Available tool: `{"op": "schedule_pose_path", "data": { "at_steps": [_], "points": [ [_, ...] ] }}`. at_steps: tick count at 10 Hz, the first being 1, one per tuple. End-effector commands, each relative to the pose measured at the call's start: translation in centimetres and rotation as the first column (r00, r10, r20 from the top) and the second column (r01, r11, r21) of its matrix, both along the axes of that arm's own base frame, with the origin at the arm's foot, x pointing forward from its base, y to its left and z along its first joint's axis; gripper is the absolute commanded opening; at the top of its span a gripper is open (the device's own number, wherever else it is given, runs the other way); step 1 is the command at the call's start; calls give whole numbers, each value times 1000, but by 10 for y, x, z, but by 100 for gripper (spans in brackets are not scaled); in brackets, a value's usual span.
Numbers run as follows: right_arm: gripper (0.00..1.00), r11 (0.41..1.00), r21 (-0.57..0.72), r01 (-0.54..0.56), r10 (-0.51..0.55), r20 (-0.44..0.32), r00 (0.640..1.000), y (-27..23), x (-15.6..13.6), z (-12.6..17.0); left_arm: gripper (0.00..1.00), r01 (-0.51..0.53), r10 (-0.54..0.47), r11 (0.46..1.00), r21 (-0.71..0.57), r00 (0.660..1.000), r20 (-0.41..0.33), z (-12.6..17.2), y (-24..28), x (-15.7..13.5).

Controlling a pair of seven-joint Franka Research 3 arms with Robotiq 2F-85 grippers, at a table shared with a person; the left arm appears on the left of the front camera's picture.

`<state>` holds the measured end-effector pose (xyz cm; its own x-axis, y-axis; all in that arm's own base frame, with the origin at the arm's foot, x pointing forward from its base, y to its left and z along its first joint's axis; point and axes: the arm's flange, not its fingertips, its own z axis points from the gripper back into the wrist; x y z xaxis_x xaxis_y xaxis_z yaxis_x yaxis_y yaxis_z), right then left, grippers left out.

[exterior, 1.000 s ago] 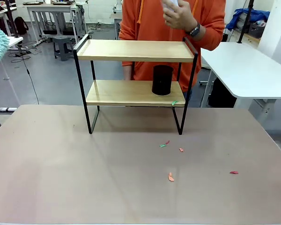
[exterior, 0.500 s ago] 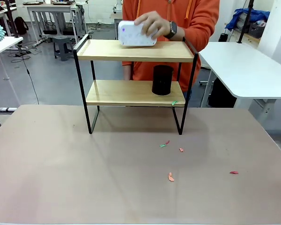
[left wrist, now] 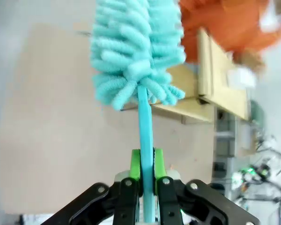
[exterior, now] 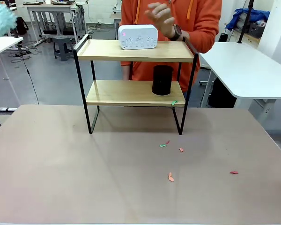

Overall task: Clean the shelf.
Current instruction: Hand the Duster back to the human.

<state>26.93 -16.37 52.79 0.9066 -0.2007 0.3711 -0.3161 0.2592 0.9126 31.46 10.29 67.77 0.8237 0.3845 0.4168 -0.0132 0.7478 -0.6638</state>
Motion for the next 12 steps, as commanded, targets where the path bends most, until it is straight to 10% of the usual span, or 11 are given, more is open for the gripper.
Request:
{"op": "schedule_pose_path", "data": {
  "at_steps": [1,2,4,5,6,7,8,9,12],
  "points": [
    [100,976,-72,-204,213,157,964,58,31,58,12,338,-333,941,-27,935,119,47,-41,-14],
    [100,938,-82,-337,346,155,925,99,35,59,12,493,-490,870,-1,866,100,48,-57,-18],
    [100,846,-107,-522,532,119,838,162,18,22,12,839,-840,543,-41,541,-41,24,-82,-18],
    [100,928,-99,-359,370,132,920,125,24,69,12,759,-749,642,109,652,-123,15,-74,-12],
    [100,928,-99,-359,370,132,920,125,24,69,12,616,-615,787,-25,787,46,41,-99,-33],
    [100,877,-108,-468,478,107,872,167,24,47,12,616,-615,787,-25,787,46,41,-99,-33],
    [100,911,-104,-399,406,62,912,149,23,43,12,616,-615,787,-25,787,46,41,-99,-33],
    [100,876,-118,-468,478,84,874,163,33,44,12,680,-681,732,-24,732,-24,22,-96,-24],
    [100,806,-156,-571,587,84,805,214,77,54,12,915,-912,398,-63,387,-135,13,-147,-38]
  ]
}}
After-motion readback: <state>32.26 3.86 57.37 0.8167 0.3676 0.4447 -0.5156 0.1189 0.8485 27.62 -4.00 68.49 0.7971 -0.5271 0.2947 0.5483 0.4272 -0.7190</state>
